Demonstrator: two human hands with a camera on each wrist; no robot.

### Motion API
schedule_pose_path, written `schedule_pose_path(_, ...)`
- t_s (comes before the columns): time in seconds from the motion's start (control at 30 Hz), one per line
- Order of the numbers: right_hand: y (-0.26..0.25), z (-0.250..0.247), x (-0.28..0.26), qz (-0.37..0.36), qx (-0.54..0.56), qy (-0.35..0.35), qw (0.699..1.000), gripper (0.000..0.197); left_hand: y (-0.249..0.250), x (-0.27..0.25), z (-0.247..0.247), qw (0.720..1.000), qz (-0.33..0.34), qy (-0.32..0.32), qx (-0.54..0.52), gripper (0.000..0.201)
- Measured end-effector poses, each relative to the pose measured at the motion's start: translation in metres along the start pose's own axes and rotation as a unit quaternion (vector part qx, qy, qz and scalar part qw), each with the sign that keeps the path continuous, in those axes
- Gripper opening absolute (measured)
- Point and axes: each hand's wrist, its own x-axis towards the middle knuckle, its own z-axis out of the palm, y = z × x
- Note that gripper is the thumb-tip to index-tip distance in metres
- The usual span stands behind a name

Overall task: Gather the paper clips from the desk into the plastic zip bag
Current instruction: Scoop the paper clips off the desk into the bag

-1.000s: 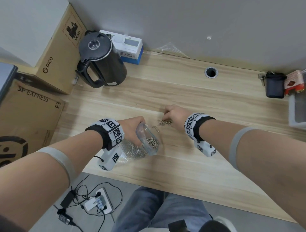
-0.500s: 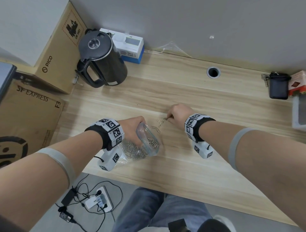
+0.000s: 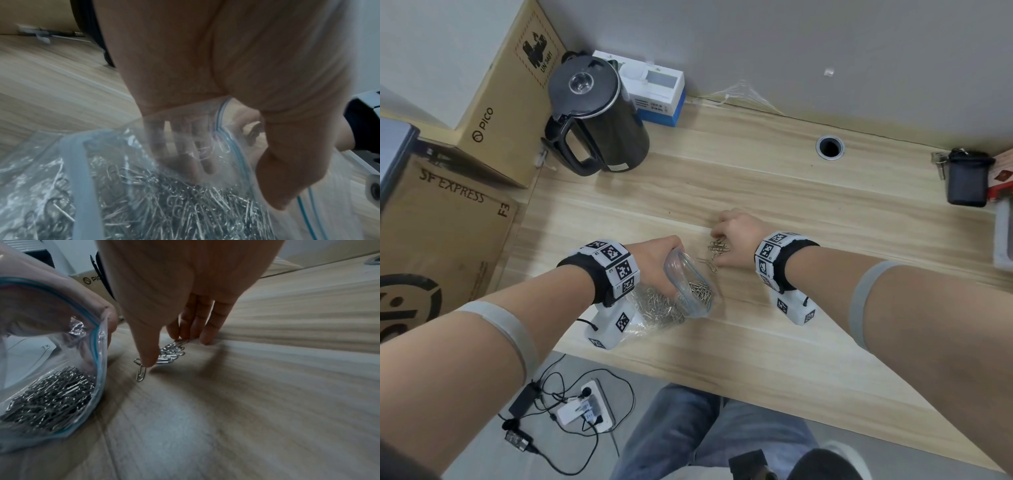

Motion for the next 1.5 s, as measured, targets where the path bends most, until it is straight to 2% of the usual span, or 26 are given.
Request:
schedule_pose_path(0.1, -0.004, 0.003, 0.003, -0.008, -0.001, -0.009, 1.0, 0.047, -0.002, 0.002, 0.0, 1.0, 0.005, 0.001, 0.002, 0.078)
schedule_pose_path(0.23, -0.006, 0.007, 0.006, 0.003, 0.029, -0.01, 1.0, 0.024, -0.003, 0.003, 0.001, 1.0, 0.008, 0.004, 0.003, 0.077)
schedule_pose_path(0.33, -0.006, 0.007, 0.005, 0.0, 0.033, -0.005, 0.999, 0.015, -0.004, 0.005, 0.001, 1.0, 0.009, 0.002, 0.008, 0.079)
schedule_pose_path(0.57, -0.01, 0.009, 0.003, 0.017, 0.01, 0.0, 1.0, 0.008, -0.006, 0.004, 0.001, 1.0, 0.009, 0.008, 0.012, 0.078)
schedule_pose_path(0.77, -0.01, 0.012, 0.002, 0.02, -0.037, -0.034, 0.999, 0.009, -0.005, 0.005, 0.002, 1.0, 0.012, 0.011, 0.018, 0.076)
schedule_pose_path(0.87, -0.008, 0.013, 0.002, 0.044, -0.044, -0.058, 0.996, 0.014, -0.003, 0.004, 0.002, 1.0, 0.013, 0.017, 0.021, 0.075)
schedule_pose_path(0.97, -0.008, 0.003, -0.004, 0.066, -0.016, -0.059, 0.996, 0.016, 0.0, 0.003, 0.003, 0.999, 0.014, 0.019, 0.022, 0.074)
schedule_pose_path(1.13, -0.005, -0.012, -0.017, 0.073, 0.105, -0.003, 0.992, 0.011, 0.002, 0.001, 0.003, 0.999, 0.014, 0.023, 0.024, 0.071)
schedule_pose_path(1.37, -0.036, -0.012, -0.029, 0.014, 0.29, -0.052, 0.956, 0.007, 0.005, -0.001, 0.003, 0.999, 0.008, 0.023, 0.022, 0.072)
schedule_pose_path(1.5, -0.066, 0.004, -0.027, -0.013, 0.302, -0.059, 0.952, 0.011, 0.008, -0.003, 0.003, 0.999, 0.009, 0.017, 0.041, 0.075)
